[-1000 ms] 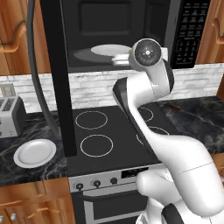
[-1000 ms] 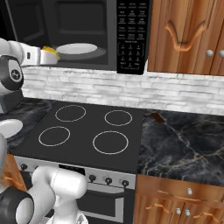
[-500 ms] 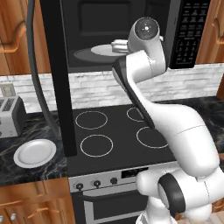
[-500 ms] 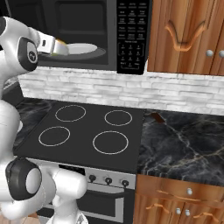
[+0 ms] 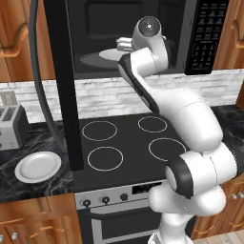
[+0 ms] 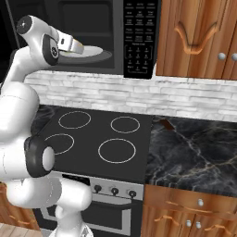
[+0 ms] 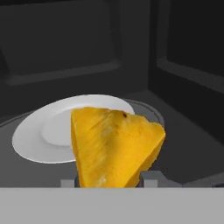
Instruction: Pick the cheese from the counter and place it in the microwave.
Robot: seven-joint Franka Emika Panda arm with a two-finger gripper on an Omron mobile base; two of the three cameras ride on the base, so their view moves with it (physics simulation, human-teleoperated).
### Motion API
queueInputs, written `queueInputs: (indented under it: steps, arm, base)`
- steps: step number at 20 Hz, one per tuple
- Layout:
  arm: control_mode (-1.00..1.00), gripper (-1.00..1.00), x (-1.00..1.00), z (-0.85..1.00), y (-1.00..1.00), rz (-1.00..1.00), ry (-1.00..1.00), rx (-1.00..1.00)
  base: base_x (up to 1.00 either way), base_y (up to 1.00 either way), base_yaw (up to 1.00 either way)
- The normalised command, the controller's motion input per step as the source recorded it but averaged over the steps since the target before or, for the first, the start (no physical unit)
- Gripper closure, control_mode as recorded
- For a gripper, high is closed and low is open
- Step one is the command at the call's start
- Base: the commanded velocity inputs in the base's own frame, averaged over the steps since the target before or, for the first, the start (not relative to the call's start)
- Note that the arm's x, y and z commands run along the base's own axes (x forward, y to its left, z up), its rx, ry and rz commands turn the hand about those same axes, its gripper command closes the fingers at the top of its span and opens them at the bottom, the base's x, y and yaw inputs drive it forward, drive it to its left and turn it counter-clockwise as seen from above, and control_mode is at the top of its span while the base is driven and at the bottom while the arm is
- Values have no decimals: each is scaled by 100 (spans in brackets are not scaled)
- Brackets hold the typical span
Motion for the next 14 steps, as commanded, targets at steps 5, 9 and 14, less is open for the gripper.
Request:
queueInputs:
  steps: [5,9,14]
  arm:
    - [-100,100,72,-11,9,0,7,7]
    - [-100,100,55,-4,0,0,8,8]
    - [-100,100,37,-6,7,0,4,4]
  base:
    - [0,0,0]
    - [0,0,0]
    - [0,0,0]
